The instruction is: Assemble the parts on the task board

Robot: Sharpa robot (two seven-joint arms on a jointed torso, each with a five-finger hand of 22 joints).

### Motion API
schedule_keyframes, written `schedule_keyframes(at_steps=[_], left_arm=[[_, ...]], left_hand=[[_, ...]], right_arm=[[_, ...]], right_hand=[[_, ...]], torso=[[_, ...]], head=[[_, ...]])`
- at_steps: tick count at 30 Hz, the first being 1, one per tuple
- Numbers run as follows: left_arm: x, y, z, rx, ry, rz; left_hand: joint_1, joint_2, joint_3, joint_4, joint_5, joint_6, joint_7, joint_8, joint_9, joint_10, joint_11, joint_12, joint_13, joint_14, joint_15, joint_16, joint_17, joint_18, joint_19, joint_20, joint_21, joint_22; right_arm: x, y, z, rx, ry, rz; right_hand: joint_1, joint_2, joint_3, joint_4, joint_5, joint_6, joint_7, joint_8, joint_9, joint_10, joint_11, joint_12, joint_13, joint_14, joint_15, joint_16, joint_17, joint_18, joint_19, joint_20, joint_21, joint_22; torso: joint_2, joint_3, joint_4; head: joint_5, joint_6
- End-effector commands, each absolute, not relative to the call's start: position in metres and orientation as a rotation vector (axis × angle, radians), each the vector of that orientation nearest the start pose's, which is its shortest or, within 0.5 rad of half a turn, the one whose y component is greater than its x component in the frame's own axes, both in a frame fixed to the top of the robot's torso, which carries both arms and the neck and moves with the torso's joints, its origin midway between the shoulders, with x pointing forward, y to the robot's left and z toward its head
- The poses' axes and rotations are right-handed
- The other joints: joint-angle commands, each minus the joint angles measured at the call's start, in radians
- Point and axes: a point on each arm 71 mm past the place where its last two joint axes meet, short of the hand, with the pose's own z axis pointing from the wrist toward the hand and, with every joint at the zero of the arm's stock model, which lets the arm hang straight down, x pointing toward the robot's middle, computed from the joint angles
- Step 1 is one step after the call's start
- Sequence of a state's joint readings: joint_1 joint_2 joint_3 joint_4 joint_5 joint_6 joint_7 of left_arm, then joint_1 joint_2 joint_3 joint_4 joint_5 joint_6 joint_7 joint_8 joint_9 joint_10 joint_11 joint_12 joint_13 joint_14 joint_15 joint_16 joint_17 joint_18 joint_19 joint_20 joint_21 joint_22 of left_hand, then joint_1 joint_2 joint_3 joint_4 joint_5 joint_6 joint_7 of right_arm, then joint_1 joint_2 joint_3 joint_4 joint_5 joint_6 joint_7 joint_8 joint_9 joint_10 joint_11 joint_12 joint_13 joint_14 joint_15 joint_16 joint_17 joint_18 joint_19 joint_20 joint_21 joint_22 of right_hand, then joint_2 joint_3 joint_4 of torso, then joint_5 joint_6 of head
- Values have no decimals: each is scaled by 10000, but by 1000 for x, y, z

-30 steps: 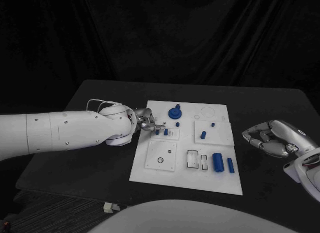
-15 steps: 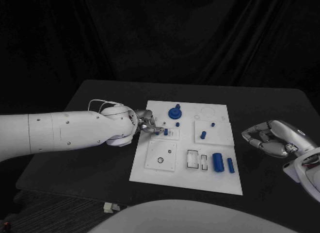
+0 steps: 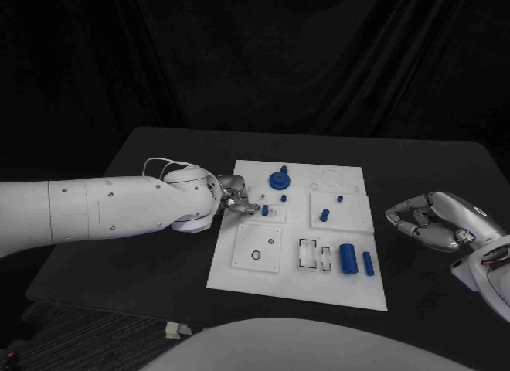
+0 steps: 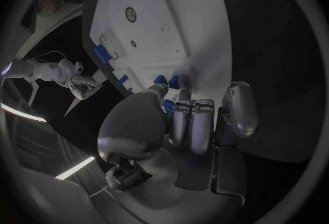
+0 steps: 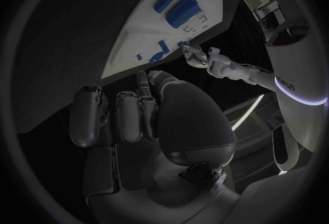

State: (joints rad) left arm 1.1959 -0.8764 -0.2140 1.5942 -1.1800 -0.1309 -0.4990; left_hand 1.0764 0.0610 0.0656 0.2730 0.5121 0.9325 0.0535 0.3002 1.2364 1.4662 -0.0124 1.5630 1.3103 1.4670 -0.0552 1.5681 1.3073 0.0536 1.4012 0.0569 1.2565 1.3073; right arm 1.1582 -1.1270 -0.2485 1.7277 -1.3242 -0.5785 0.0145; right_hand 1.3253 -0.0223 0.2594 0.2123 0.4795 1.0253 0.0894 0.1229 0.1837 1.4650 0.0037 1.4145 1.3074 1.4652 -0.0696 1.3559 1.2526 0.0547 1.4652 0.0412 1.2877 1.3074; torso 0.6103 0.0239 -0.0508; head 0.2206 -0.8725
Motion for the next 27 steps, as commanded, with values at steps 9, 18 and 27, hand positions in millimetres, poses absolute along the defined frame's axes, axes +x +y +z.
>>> schedule_keyframes(at_steps=[9, 18, 27], left_arm=[[436, 218, -275, -1510, 22568, -3430], [436, 217, -278, -1445, 22747, -3299], [435, 217, -279, -1411, 22863, -3193]], left_hand=[[330, -101, 243, -86, 133, -114, -24, -57, -52, 918, -7, -67, 2515, 1038, -10, 27, 2635, 199, -85, -2, -116, 1661], [394, -136, 319, -112, 163, -104, -22, -107, -118, 918, -4, -67, 2514, 1038, -8, 27, 2635, 198, -85, -2, -116, 1662], [714, -361, 887, -365, -189, 155, -54, -415, -532, 924, -29, -60, 2519, 1038, -29, 27, 2635, 198, -75, -19, -124, 1663]], right_arm=[[397, -279, -240, 333, 16851, 6765], [397, -279, -240, 344, 16878, 6750], [397, -278, -241, 341, 16903, 6741]], right_hand=[[123, -14, 9, -86, 39, 38, 47, -67, 15, 13, 54, -58, 462, 497, 92, -64, -23, 67, 16, 69, -36, 1810], [134, -11, 17, -97, 46, 42, 46, -67, 18, 11, 53, -62, 458, 497, 91, -66, -28, 67, 16, 69, -36, 1810], [146, -8, 25, -110, 52, 51, 44, -65, 21, 9, 52, -66, 453, 497, 90, -68, -31, 70, 13, 69, -49, 1807]], torso=[[7, 6, 4], [11, -2, -4], [4, -3, -2]], head=[[-14, -2], [-24, -2], [-16, -2]])
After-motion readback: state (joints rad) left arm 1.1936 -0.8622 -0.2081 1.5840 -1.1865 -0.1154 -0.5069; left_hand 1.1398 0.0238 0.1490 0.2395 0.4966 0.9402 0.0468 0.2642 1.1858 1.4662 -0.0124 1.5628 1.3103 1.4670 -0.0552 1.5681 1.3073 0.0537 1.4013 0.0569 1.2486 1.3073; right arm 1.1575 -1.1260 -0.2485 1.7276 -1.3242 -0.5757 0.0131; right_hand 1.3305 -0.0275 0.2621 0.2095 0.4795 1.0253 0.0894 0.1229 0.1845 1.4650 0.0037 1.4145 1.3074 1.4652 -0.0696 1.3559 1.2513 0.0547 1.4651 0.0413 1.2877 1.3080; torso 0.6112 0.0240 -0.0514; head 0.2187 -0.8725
